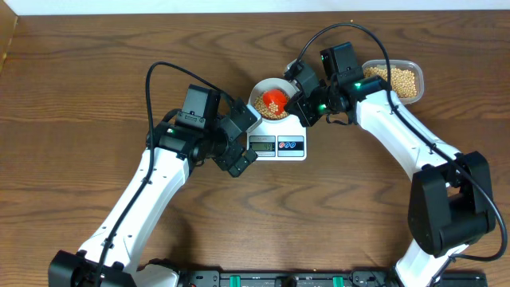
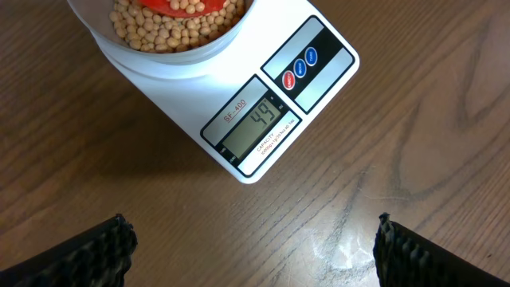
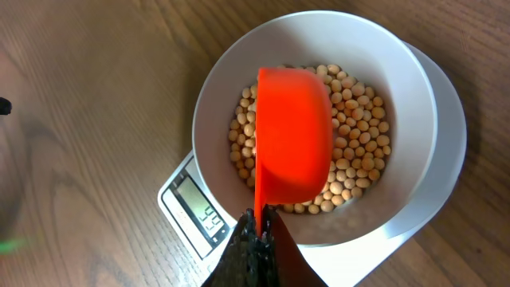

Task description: Scoop item into bowl and weigh 50g on scale

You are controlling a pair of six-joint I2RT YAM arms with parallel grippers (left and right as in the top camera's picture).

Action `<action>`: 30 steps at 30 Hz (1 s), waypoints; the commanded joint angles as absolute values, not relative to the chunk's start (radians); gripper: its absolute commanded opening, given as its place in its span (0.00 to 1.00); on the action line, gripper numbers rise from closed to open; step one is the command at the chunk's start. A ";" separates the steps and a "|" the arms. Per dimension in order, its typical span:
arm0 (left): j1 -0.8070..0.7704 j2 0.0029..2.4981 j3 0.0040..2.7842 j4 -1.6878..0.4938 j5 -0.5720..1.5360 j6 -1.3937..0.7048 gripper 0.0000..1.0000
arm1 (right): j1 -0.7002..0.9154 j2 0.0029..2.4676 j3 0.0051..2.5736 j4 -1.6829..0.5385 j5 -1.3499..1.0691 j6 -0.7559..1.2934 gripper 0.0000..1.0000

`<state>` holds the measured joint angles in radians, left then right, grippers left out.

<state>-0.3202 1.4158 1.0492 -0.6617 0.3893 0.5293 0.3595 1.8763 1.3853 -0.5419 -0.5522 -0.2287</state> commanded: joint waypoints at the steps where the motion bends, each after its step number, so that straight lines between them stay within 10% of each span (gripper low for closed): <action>1: -0.321 1.403 1.072 -0.664 0.387 0.546 0.98 | 0.354 1.851 1.380 -0.542 -0.584 -0.217 0.01; 30: -0.321 1.403 1.072 -0.664 0.387 0.546 0.98 | 0.354 1.849 1.382 -0.504 -0.593 -0.226 0.01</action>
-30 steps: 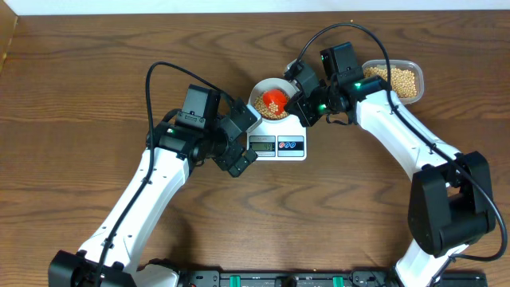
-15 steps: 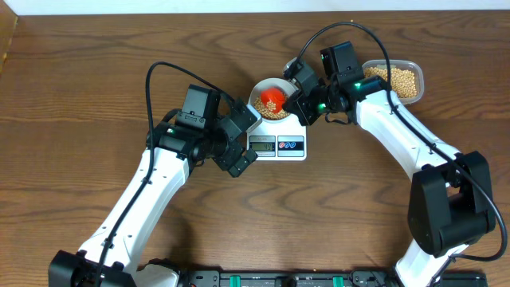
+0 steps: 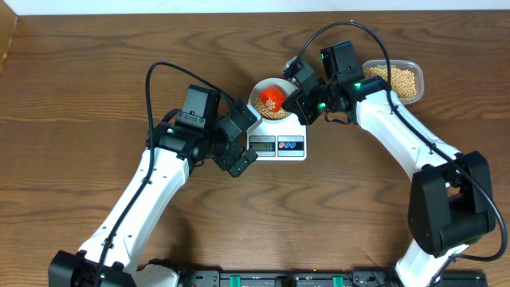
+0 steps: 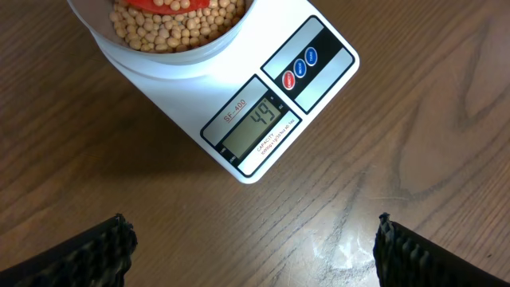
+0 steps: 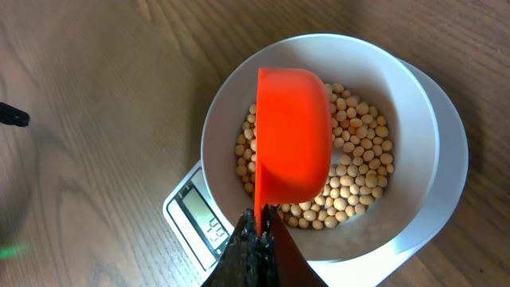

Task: Scoop item into bowl and weigh 50g on scale
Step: 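Hold the scoop over the bowl, adding soybeans until scale reads 50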

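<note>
A white bowl of soybeans sits on the white scale, whose display reads 49. My right gripper is shut on the handle of an orange scoop turned over above the bowl; in the overhead view the orange scoop covers the bowl's middle. My left gripper hangs open over bare wood just in front of the scale, holding nothing. The scale lies between the two arms.
A clear plastic tub of soybeans stands at the back right, behind my right arm. The brown wooden table stretches to both sides of the scale.
My right gripper has risen slightly with the scoop, so the bowl looks smaller in its view. The display still reads 49. The left arm has not moved.
</note>
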You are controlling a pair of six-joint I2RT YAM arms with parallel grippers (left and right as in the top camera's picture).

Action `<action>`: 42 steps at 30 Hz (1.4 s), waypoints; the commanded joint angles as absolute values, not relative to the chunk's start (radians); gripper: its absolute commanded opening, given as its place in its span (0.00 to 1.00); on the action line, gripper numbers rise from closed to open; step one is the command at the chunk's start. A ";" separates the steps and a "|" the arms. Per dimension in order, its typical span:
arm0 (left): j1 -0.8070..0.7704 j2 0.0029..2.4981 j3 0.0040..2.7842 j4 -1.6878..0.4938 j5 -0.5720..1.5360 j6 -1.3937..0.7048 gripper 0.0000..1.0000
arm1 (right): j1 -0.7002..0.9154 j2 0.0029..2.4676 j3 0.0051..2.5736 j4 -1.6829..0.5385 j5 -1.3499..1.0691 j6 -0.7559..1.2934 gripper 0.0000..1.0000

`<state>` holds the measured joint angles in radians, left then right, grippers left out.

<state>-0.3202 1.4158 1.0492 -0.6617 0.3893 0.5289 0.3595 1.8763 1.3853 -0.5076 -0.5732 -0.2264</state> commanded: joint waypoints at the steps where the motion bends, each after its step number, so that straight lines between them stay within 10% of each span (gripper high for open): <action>1: -0.321 1.403 1.072 -0.664 0.387 0.546 0.98 | 0.354 1.849 1.382 -0.504 -0.593 -0.237 0.01; 42: -0.321 1.403 1.072 -0.664 0.387 0.546 0.98 | 0.363 1.811 1.387 -0.453 -0.474 -0.419 0.01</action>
